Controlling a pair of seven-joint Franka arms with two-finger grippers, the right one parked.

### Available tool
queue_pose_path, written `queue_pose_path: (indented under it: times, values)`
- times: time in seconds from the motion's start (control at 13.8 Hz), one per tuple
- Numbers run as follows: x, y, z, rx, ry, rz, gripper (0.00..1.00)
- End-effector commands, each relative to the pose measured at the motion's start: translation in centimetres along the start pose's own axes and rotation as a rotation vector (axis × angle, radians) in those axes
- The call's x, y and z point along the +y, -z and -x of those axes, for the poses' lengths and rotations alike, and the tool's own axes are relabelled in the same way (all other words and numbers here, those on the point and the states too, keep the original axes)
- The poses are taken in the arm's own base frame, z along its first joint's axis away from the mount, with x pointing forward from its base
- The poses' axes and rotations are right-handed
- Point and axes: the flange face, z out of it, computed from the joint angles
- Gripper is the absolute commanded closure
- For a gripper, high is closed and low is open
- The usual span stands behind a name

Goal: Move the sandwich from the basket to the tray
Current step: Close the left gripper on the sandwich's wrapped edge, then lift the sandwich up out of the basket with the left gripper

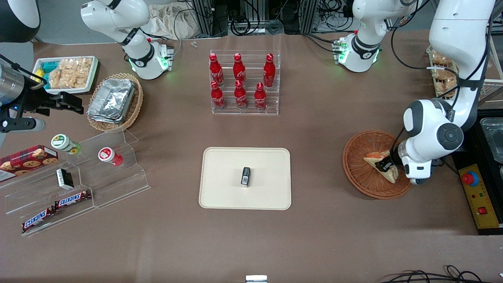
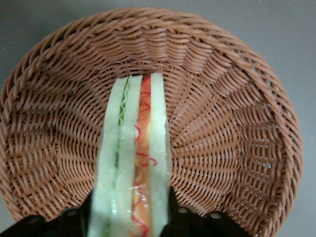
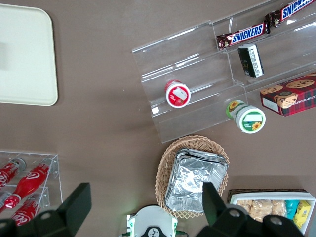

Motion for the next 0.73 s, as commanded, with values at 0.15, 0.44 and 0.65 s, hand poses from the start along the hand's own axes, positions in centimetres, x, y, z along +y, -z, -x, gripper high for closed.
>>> queue_pose_path:
  times: [0.15, 0.44, 0.65]
  values:
    - [0.4, 1.6, -0.2, 0.033, 0.013, 0.022, 1.00]
    - [1.4, 7.1, -1.3, 0.044, -0.010, -0.010, 1.00]
    - [2.7, 14.4, -2.7, 0.017, -0.026, -0.055, 1.00]
